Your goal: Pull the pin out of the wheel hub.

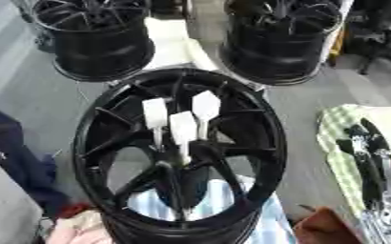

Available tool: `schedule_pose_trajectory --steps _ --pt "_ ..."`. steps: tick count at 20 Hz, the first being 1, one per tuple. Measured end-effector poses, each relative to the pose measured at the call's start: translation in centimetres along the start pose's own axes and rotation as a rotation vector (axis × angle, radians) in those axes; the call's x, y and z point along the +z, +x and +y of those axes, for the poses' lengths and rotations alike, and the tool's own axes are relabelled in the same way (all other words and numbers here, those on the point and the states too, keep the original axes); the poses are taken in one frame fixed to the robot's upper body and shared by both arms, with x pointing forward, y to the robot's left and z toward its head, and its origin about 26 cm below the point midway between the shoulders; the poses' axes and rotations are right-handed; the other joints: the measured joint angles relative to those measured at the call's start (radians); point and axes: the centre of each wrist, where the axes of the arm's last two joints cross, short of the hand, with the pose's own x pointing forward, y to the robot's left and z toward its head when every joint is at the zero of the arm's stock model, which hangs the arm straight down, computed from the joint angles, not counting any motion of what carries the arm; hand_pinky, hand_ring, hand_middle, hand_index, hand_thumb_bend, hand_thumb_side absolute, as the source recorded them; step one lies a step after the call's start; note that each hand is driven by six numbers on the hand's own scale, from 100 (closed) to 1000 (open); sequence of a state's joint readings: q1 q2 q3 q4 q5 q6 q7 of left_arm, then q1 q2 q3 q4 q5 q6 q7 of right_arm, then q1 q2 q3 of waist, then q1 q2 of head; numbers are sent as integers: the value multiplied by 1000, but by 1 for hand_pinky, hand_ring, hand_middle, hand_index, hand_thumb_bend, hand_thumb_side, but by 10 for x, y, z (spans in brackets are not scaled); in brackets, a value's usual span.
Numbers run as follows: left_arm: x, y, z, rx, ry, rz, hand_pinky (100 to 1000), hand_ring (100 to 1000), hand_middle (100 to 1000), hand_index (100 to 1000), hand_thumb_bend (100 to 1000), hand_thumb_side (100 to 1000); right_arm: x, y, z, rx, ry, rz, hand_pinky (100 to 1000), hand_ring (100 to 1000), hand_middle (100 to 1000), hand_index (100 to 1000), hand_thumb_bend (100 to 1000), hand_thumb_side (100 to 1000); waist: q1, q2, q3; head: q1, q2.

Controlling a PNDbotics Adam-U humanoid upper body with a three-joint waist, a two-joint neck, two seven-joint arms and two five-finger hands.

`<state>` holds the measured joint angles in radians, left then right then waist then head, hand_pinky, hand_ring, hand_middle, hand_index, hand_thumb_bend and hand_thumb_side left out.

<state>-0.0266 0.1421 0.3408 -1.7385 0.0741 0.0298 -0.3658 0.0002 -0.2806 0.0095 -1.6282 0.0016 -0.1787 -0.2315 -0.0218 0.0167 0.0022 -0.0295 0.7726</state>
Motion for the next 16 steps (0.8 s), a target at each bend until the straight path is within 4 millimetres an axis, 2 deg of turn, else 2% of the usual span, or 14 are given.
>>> schedule_pose_trajectory --steps 3,8,9,10,16 --pt "0 0 -1 1 -8 1 741 1000 745 931 100 913 -15 25 -26 90 95 -95 793 765 817 980 107 765 -5 -1 2 -1 0" --pt "0 0 -1 0 -12 1 741 1000 745 930 100 912 -42 88 -57 247 294 -278 807 789 841 988 100 754 -10 -1 4 -5 0" --pt "-1 0 -1 0 -12 1 741 1000 745 930 100 895 -45 98 -59 264 324 -297 818 809 860 994 512 1000 -11 -1 4 -5 0" --pt "-1 0 -1 -1 -13 1 741 1000 745 930 100 913 -46 106 -61 277 361 -317 823 820 868 997 100 717 -11 -1 5 -6 0" --pt "-2 1 -2 -10 -35 2 741 1000 745 930 100 914 -71 184 -60 408 710 -494 842 860 893 1000 100 657 -20 -1 21 -16 0"
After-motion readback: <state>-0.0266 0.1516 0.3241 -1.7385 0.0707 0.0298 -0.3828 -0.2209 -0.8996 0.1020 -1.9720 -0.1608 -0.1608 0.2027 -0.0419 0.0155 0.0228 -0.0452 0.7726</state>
